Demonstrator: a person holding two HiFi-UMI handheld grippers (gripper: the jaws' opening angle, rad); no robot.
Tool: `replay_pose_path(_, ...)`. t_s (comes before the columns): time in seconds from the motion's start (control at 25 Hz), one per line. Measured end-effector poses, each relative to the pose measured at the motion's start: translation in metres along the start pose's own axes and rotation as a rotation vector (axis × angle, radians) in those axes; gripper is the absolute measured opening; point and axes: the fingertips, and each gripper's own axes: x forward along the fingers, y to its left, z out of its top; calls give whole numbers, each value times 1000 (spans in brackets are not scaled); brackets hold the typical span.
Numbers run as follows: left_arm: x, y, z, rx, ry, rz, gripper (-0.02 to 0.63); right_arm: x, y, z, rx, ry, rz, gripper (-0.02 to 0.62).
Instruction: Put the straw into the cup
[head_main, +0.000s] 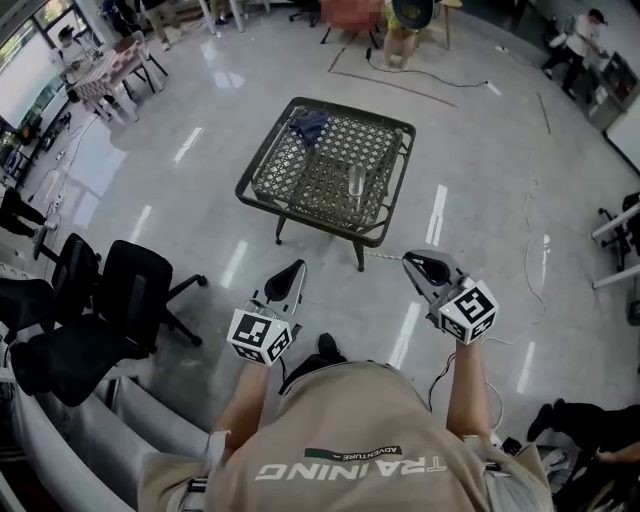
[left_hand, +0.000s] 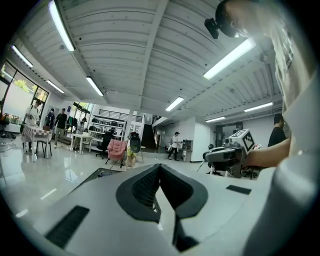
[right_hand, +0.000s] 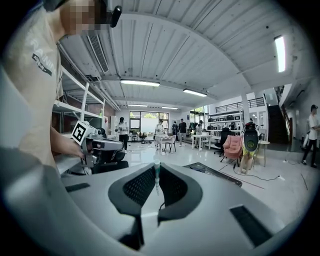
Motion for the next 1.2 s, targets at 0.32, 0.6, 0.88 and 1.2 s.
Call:
replay_pose_path(0.32, 19, 51, 2, 6, 13, -57, 17, 46, -6, 12, 2, 2, -38, 35)
replay_pose_path(0.6, 32, 85, 7, -1, 18, -50, 17, 67, -17, 17, 10, 7, -53, 35)
replay_pose_path(0.88, 73, 100, 16, 7, 13, -47, 17, 83, -58, 25, 8, -23, -49, 35)
replay_pose_path(1.2, 138, 124, 34, 31, -3, -21, 17, 119, -126, 39, -13, -56, -15, 35)
